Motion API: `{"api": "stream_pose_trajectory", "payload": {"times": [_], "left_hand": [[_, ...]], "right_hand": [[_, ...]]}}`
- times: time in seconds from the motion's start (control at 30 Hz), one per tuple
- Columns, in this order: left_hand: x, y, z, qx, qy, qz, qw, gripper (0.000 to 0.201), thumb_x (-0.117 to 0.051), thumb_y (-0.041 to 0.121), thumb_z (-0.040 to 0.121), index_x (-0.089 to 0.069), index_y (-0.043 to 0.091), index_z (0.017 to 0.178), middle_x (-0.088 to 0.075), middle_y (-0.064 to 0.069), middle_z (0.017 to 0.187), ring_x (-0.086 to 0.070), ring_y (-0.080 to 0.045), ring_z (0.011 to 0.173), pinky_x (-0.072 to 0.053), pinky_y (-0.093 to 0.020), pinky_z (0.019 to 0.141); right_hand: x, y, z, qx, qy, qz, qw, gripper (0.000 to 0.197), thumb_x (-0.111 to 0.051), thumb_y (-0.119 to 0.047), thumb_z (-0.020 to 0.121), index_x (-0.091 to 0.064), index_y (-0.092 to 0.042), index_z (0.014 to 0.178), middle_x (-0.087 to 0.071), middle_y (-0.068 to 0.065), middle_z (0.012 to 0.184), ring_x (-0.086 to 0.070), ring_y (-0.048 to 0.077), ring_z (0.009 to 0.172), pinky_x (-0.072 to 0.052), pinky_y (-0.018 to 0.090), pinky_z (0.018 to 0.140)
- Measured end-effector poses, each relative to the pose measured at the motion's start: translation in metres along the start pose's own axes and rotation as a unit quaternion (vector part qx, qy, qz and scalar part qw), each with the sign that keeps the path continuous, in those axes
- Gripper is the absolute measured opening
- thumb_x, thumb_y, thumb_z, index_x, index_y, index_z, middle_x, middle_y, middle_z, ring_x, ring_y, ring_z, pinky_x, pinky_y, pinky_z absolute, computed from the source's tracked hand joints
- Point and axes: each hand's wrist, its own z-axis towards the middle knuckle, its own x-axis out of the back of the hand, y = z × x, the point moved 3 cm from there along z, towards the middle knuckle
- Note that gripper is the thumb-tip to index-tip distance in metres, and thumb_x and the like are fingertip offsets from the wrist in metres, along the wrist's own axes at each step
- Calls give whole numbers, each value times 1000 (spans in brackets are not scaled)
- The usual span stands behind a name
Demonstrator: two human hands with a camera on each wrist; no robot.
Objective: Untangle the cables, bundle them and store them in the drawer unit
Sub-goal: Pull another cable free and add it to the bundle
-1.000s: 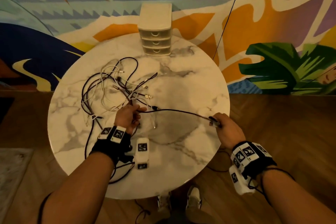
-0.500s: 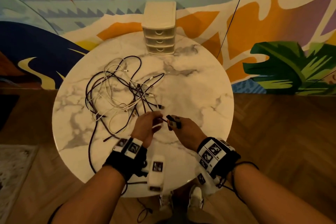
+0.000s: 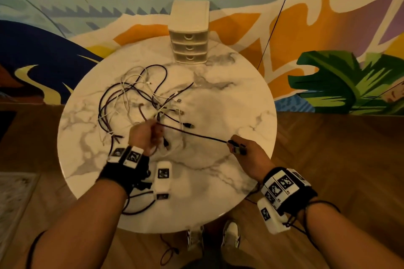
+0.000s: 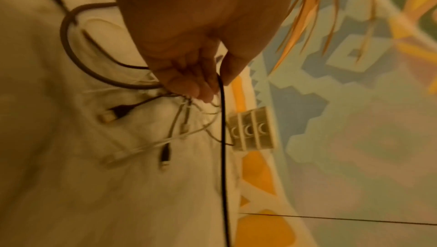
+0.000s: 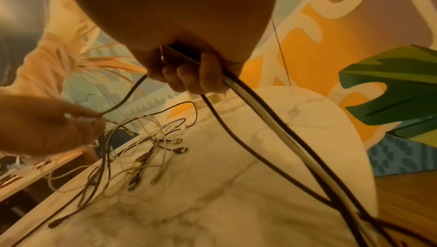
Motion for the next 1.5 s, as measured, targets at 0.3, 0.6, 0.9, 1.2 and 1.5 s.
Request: {"api": "stream_pose_trajectory", "payload": {"times": [0.3,0.6,0.9,1.2,1.5], "left_hand": [[12,-45,-6,147,-54,253,955,30,-43,5,89,-41,8,60,-38,1,32,-26,-5,22,-20,-6,29],[-48,36,-65,-165,-177,77,967,28,-47,25,97,-57,10,75,-36,2,44,-23,-10,33,-15,-19,36],[-98,49,-98,-352,-95,36,931,15,-47,6,96,-51,11,83,-58,-12,67,-56,-20,51,-54,-31,55],[-75,5,-108,-364,-86,146,916,11,-49,12,96,-54,8,87,-57,-10,64,-51,-19,49,-50,-40,59],[-98,28,-132,-418,-133,230,869,21,-59,25,91,-57,4,88,-55,-14,71,-54,-12,55,-53,-38,57]], "right_hand": [[10,9,-13,-35,15,-14,999,20,-46,-18,96,-48,-20,76,-50,-11,66,-49,21,66,-40,37,63],[20,56,-36,-119,39,32,992,19,-47,-28,96,-66,-28,90,-69,5,95,-62,25,86,-51,41,78],[-12,17,-58,-75,-40,16,996,29,-46,-16,94,-60,-39,81,-49,-25,68,-49,6,70,-33,20,70],[59,66,-43,-133,91,-173,972,19,-46,-19,94,-61,-26,104,-67,13,89,-62,36,82,-45,35,62],[22,66,-61,-142,76,17,987,17,-43,-21,95,-58,-30,92,-60,0,91,-57,24,81,-41,30,65]]}}
